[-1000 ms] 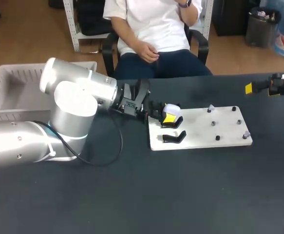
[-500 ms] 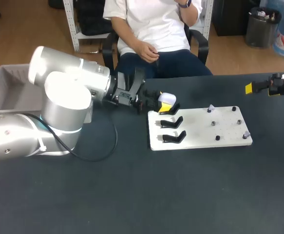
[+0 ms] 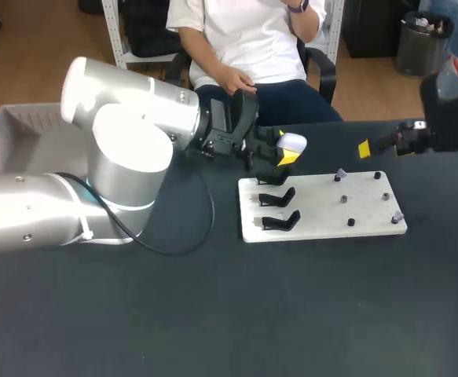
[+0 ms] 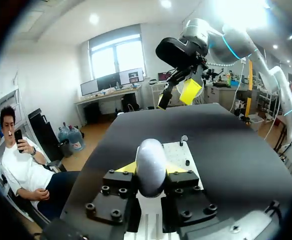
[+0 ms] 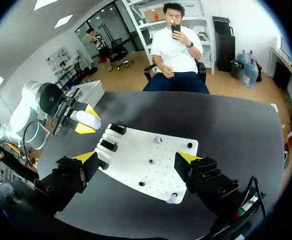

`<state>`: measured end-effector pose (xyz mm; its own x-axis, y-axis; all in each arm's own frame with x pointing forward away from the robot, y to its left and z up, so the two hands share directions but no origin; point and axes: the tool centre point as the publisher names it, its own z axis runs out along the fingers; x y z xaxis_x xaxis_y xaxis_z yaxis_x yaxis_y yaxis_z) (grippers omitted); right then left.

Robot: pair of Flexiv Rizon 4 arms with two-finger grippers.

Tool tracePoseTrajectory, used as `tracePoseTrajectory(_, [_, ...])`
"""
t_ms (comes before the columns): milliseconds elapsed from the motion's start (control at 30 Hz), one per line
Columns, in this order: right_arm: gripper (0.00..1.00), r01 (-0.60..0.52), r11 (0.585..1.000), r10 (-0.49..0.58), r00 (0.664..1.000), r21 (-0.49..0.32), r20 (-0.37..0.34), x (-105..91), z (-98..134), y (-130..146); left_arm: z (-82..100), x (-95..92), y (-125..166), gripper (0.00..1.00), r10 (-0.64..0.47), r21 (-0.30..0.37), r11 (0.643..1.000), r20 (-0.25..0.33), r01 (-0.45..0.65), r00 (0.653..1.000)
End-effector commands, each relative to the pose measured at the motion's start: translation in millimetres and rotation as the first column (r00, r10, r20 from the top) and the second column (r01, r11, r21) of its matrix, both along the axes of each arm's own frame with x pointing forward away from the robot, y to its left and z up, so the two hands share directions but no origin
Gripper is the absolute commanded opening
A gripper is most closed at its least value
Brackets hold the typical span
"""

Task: Pick up each earbud case from the left stands, insert the matching earbuds, close the lid, and place the case in the box.

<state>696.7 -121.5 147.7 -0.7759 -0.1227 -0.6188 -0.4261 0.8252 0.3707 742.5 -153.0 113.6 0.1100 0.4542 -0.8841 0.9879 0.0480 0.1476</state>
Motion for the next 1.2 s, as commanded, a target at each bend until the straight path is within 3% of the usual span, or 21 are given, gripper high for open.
tracePoseTrajectory(33, [1.00, -0.042, 0.999, 0.042, 0.999, 0.028, -0.009, 3.8, -8.5, 14.1, 2.2, 8.0, -11.9, 0.00, -0.012, 0.010, 1.000, 0.002, 0.012, 1.000])
tracePoseTrajectory(433, [1.00, -0.110, 0.993, 0.112, 0.993, 0.039, -0.037, 4.9, -12.0, 45.9, 6.1, -1.2, -31.6, 0.00, -0.066, 0.007, 0.998, 0.037, 0.065, 0.997])
tracePoseTrajectory(1200, [1.00, -0.101, 0.993, 0.101, 0.995, 0.059, -0.008, 20.7, -3.6, 51.8, 15.0, -22.3, -32.1, 0.00, -0.123, -0.029, 0.992, 0.053, 0.125, 0.991])
